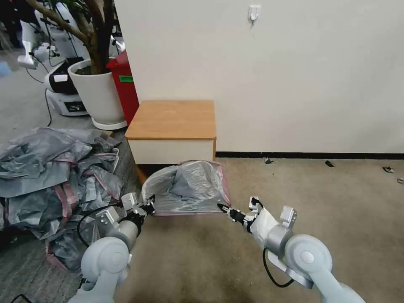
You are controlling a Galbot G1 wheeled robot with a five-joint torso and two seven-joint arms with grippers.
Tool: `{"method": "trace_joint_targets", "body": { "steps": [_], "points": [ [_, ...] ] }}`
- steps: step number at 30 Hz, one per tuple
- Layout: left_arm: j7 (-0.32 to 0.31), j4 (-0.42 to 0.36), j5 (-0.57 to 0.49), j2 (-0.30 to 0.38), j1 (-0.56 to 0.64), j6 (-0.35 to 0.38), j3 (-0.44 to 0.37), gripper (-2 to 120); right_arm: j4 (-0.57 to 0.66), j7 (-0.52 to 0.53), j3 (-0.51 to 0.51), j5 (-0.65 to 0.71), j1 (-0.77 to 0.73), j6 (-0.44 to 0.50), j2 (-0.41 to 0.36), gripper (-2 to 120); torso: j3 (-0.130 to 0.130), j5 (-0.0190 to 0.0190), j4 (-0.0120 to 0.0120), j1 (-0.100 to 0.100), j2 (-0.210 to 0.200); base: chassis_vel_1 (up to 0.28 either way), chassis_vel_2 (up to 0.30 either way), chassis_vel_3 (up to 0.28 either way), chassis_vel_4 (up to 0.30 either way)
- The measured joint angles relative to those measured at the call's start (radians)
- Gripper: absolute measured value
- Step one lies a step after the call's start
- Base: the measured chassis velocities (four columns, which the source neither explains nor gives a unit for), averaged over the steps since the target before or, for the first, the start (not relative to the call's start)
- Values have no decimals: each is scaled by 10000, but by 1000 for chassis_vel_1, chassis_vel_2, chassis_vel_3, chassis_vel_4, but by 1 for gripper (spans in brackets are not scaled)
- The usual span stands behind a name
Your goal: Pick up the garbage bag from the table and place it over the trash can.
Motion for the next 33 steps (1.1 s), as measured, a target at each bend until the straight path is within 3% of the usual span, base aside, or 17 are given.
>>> {"method": "trace_joint_targets", "body": {
  "steps": [16, 22, 24, 26, 30, 33],
  "points": [
    [-24, -65, -17, -42, 291, 544, 49, 2, -282, 35, -51, -779, 51, 36, -68, 3, 0, -1, -1, 0, 0, 0, 0, 0, 0],
    [-37, 180, 58, 130, 153, 340, 6, 2, -151, -260, -247, -1894, -177, 154, -344, 24, 0, 0, -2, 0, 0, 0, 0, 0, 0],
    [-36, 302, 60, 246, 42, 274, 2, 2, -125, -425, -356, -2207, -246, 180, -452, 37, 0, -1, -1, 0, 0, 0, 0, 0, 0],
    [-35, 353, 60, 292, -1, 261, -1, 2, -124, -496, -387, -2318, -273, 186, -489, 39, 0, -1, -1, 0, 0, 0, 0, 0, 0],
    [2, 598, 41, 609, -199, 190, -1, 2, -119, -1036, -485, -2770, -413, 349, -770, 57, 0, -1, -1, 0, 0, 0, 0, 0, 0],
    [32, 665, 7, 741, -253, 177, 10, 2, -108, -1347, -505, -2860, -424, 464, -889, 63, 0, 0, -1, 0, -1, 0, 0, 0, 0]
  ]
}}
